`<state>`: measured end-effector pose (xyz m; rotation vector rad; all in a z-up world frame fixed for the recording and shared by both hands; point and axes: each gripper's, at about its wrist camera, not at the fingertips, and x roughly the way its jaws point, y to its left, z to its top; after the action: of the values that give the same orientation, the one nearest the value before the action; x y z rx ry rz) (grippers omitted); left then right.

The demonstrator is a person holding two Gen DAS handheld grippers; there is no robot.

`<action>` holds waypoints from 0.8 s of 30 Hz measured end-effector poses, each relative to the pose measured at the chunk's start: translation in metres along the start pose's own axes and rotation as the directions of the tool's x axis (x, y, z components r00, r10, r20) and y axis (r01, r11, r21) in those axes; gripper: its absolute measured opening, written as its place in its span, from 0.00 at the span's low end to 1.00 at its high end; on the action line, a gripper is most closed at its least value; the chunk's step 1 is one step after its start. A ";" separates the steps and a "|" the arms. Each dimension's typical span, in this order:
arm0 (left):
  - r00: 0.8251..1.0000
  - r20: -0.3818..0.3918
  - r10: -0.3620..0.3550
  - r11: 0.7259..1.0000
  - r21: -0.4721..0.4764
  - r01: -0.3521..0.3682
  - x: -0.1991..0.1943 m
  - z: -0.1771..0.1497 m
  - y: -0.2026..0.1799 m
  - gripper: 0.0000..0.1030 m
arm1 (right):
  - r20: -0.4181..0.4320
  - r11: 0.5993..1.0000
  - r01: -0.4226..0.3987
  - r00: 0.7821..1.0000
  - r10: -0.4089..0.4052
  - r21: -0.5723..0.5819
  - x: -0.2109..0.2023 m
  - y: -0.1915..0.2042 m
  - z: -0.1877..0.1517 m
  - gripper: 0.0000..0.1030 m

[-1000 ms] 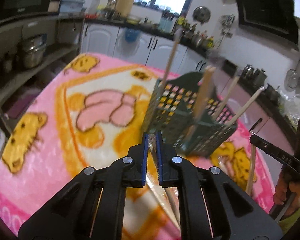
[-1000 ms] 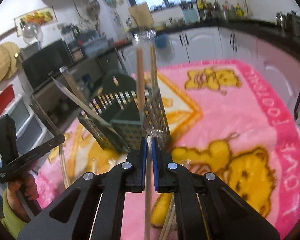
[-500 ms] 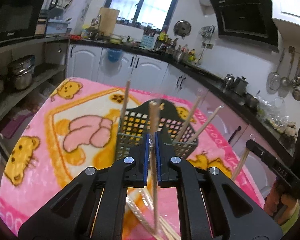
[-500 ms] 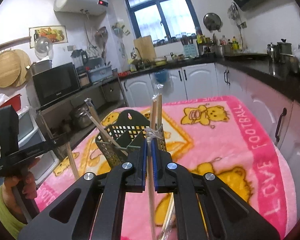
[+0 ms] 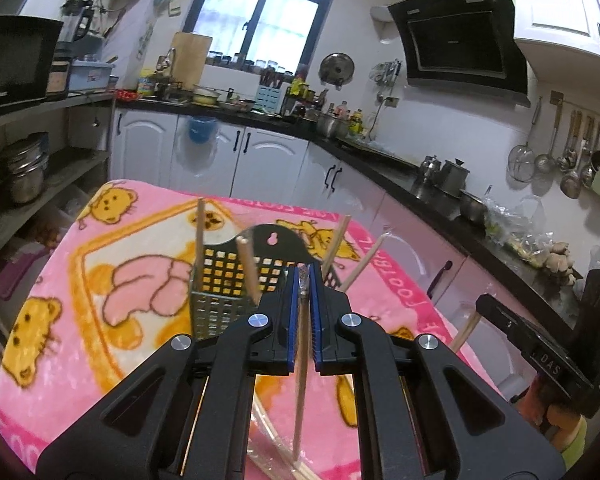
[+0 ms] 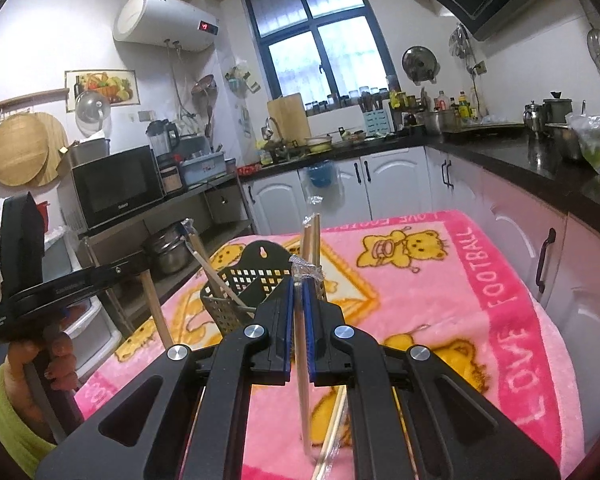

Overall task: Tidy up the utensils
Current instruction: 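Lift both held chopsticks and carry them above the green caddy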

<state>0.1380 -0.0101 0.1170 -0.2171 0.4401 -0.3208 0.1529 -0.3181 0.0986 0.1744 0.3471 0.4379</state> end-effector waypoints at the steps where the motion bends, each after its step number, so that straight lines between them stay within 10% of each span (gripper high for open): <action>1: 1.000 0.000 -0.004 1.000 0.002 0.004 0.000 0.001 -0.001 0.03 | 0.005 1.000 0.001 1.000 -0.001 -0.001 -0.002 0.000 0.001 0.05; 24: 0.995 0.054 -0.083 0.991 0.113 0.077 0.008 0.034 -0.053 0.03 | 0.066 1.000 0.018 0.998 -0.019 0.016 -0.020 -0.007 0.010 0.05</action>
<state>0.1466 -0.0575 0.1588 -0.1355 0.3555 -0.4156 0.1423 -0.3343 0.1119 0.2004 0.2869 0.4098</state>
